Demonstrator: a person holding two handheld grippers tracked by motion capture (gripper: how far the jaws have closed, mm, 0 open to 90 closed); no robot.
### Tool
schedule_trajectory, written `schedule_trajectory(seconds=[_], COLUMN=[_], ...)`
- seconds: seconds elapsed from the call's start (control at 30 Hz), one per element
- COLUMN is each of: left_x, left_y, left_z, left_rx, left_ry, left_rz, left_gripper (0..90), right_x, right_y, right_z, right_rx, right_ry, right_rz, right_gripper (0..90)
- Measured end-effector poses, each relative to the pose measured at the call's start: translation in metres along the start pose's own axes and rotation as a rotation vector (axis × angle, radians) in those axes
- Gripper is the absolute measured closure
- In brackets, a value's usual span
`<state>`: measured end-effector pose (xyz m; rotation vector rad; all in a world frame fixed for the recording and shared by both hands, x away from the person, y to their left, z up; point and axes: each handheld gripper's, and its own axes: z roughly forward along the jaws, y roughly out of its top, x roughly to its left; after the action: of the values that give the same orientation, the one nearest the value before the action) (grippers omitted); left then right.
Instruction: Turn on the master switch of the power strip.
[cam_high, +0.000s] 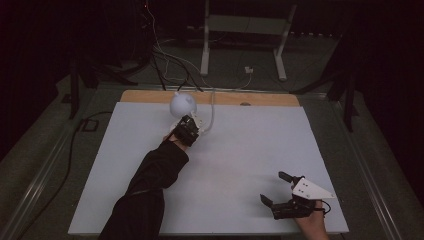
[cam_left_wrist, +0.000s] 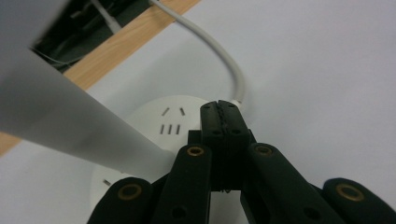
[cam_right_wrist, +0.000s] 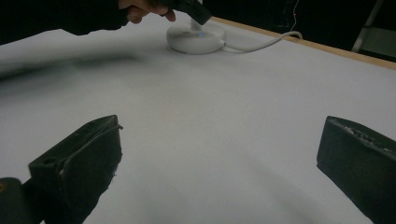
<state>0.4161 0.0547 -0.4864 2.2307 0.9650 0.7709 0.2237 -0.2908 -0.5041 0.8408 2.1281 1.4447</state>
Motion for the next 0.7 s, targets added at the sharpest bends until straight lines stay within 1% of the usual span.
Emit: schedule_trajectory(seconds=[0.03,0.07,0.13,0.2,0.23,0.33,0.37,0.43,0.5,0.53,0.6,0.7], left_x=[0.000,0.001,-0.001,0.000,0.000,0.002,0.003,0.004,0.005,0.006,0.006,0.008], left_y=[0.000,-0.001,-0.001,-0.001,-0.001,0.000,0.001,0.001,0.000,-0.001,-0.002,-0.003], left_z=[-0.001,-0.002,-0.005,-0.008,-0.010,-0.016,-0.019,-0.021,-0.024,-0.026,-0.029,-0.033], left_rx=[0.001,0.003,0.007,0.008,0.001,-0.011,-0.014,-0.015,-0.022,-0.025,-0.031,-0.027], left_ry=[-0.003,-0.019,-0.010,-0.011,-0.008,-0.020,-0.046,-0.042,-0.069,-0.069,-0.097,-0.111], left_rz=[-0.004,-0.011,0.004,0.009,0.002,-0.007,-0.019,-0.016,-0.025,-0.023,-0.017,-0.010], left_gripper=[90.0,90.0,90.0,90.0,90.0,90.0,90.0,90.0,90.0,90.0,90.0,90.0], right_x=[0.000,0.000,0.000,0.000,0.000,0.000,0.000,0.000,0.000,0.000,0.000,0.000], right_y=[0.000,0.000,0.000,0.000,0.000,0.000,0.000,0.000,0.000,0.000,0.000,0.000], right_z=[0.000,0.000,0.000,0.001,0.001,0.001,0.001,0.001,0.001,0.001,0.001,0.001], right_rx=[0.001,0.000,0.001,0.001,0.001,0.003,0.002,0.002,0.001,0.001,-0.001,-0.002], right_ry=[0.000,0.000,0.000,0.000,0.000,0.000,0.000,0.000,0.000,0.000,0.000,0.001], right_rz=[0.000,0.001,0.002,0.003,0.004,0.002,0.004,0.003,0.003,0.003,0.002,0.002], right_gripper=[0.0,0.0,0.0,0.0,0.0,0.0,0.0,0.0,0.0,0.0,0.0,0.0])
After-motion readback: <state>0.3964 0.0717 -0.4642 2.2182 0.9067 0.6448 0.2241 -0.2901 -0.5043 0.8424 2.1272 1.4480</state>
